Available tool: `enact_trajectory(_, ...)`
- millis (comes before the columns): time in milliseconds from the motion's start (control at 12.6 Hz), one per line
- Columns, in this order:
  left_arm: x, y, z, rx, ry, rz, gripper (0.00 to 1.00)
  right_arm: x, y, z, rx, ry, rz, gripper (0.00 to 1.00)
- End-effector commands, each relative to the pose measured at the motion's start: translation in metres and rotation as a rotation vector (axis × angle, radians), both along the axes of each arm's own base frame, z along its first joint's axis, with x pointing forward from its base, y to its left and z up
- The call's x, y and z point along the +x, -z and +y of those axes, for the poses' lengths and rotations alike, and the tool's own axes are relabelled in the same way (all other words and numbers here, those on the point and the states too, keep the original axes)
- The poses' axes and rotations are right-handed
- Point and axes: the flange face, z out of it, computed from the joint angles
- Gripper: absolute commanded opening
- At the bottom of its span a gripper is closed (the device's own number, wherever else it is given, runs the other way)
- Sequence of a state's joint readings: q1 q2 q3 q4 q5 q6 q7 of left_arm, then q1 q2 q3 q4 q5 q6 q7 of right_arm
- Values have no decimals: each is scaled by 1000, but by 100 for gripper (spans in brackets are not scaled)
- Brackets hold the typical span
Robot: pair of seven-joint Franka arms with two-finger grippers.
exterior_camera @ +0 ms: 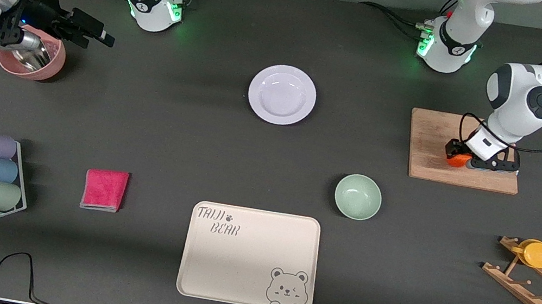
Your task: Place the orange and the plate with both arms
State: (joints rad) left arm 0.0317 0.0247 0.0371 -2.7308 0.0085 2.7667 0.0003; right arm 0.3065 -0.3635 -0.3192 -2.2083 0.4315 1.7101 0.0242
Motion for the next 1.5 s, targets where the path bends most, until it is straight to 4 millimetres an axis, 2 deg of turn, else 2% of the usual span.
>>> enact_trajectory(0,-2,-5,-1,4,12,-7,15,-18,46,-6,169,-2,-22,100)
enact_trajectory(158,1,-24,-6,2,10,2,15,-27,81,-1,244,-7,-49,100)
enact_trajectory(317,4,-66,-18,-2,5,41,15,-36,118,6,355,2,-58,100)
enact_trajectory(396,8,-88,-33,0,-10,63,15,-39,138,3,389,8,-72,100)
enact_trajectory(554,18,-120,-92,-12,-69,81,15,-41,181,1,469,-5,-105,100)
enact_trajectory(633,17,-128,-127,-27,-98,83,15,-41,205,-1,497,-22,-123,100)
enact_trajectory(871,-7,-138,-219,-54,-170,78,13,-47,266,-1,570,-56,-203,100)
enact_trajectory(950,-16,-143,-244,-56,-193,73,13,-50,283,2,604,-67,-225,100)
enact_trajectory(1108,-49,-148,-307,-75,-227,82,13,-56,316,6,658,-51,-244,100)
enact_trajectory(1425,-106,-153,-403,-136,-261,82,12,-64,359,14,690,31,-223,100)
